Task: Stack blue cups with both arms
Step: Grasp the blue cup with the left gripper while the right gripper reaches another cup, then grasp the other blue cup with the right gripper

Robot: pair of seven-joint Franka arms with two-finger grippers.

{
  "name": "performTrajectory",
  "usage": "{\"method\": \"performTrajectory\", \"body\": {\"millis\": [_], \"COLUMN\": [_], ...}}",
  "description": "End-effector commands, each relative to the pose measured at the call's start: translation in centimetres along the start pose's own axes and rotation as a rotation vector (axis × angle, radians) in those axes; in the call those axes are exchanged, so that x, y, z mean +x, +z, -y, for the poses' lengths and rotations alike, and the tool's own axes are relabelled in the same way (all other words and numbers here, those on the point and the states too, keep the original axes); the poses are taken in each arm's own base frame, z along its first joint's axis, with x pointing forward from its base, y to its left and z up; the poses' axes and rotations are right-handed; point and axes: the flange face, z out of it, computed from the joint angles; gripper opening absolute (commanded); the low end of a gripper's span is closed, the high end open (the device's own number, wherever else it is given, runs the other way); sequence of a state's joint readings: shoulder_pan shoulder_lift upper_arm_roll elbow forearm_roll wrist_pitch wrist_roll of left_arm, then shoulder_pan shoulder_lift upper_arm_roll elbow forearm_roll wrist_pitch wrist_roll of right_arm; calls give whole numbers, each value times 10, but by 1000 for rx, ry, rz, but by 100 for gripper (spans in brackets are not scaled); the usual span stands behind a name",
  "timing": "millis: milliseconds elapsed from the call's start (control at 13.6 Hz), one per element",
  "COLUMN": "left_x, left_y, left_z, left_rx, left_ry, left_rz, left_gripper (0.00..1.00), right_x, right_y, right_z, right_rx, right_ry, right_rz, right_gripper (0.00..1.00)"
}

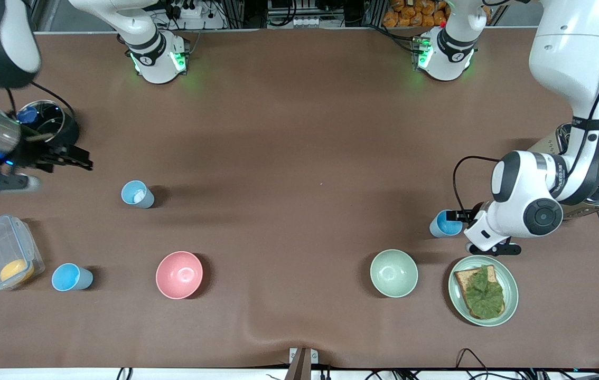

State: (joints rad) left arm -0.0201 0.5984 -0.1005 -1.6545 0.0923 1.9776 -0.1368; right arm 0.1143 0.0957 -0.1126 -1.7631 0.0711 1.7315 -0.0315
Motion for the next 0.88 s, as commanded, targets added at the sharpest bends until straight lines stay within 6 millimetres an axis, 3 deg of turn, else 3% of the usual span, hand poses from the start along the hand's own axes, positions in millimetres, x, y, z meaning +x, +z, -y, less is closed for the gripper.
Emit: {"method": "performTrajectory", "body": {"millis": [0, 73, 147, 220, 293, 366, 806], "left_x": [13, 17, 20, 23, 25, 25, 27], "left_y": [18, 20, 21, 22, 22, 22, 26], "left_z": [-4, -6, -10, -12, -12, -12, -16], "left_rx": [-12, -30, -50, -62, -65, -63, -66], "left_ry": [3, -20, -56, -97, -111, -110, -111], "left_rz": [-15, -36, -57, -79, -95, -101, -105], "left_gripper": [100, 100, 84, 31, 6, 0, 0], "right_x": [1, -1, -2, -2, 1, 1, 8], "right_y": [73, 100, 120, 143, 158, 167, 208], "right_z": [0, -2, -5, -10, -13, -21, -49], "right_rx": [-1, -7, -11, -18, -24, -26, -44], "right_ry": [-5, -24, -57, -94, -109, -94, -70], "right_rz": [15, 14, 0, -1, 8, 22, 33], "right_gripper": [100, 100, 100, 100, 100, 100, 94]}}
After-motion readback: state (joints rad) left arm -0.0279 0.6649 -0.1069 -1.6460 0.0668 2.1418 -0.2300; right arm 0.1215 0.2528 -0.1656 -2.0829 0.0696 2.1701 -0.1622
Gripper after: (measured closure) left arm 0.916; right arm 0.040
